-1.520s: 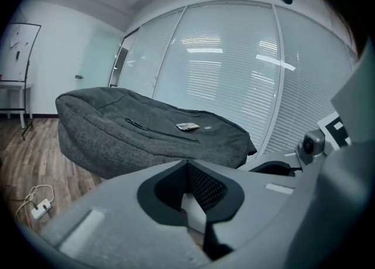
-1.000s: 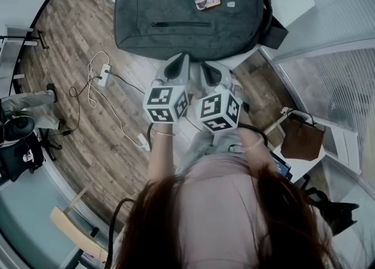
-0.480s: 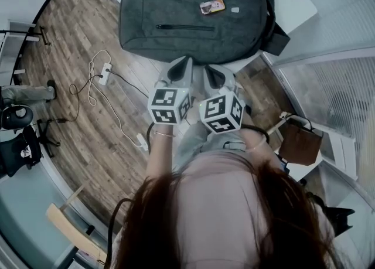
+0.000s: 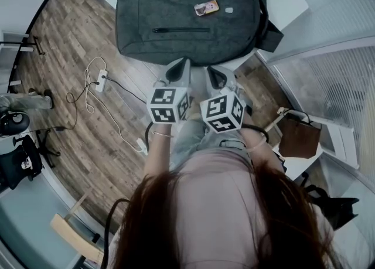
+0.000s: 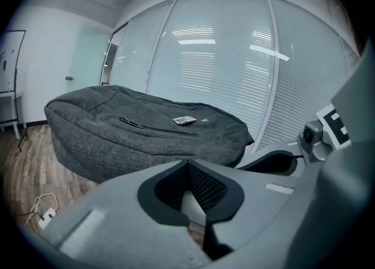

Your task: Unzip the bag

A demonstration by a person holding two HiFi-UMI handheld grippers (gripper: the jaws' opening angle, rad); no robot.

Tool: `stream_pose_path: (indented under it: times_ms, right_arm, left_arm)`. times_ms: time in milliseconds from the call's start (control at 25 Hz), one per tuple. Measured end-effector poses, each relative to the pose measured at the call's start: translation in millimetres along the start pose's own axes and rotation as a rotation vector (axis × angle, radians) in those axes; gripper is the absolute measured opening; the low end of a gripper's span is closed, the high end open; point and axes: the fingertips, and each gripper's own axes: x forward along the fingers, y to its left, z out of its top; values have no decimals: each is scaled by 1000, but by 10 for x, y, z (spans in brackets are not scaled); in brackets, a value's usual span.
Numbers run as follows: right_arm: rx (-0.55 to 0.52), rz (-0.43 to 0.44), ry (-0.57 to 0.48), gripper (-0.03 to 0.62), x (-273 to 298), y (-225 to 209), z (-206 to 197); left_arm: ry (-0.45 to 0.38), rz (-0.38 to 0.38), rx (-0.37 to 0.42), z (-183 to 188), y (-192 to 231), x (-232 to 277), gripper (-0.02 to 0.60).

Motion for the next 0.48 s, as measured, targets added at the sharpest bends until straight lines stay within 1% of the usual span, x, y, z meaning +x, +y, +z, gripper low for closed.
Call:
stream_pose_path:
  times_ms: [320,480]
  right_arm:
    - [34,-98,43,11,-93,-216,-123]
    - [42,-150,55,11,-140,-350,-170]
  left_arm:
    - [33,-35,14,-15,2,-2,8]
    - [32,-46,45,-17,0,0,8]
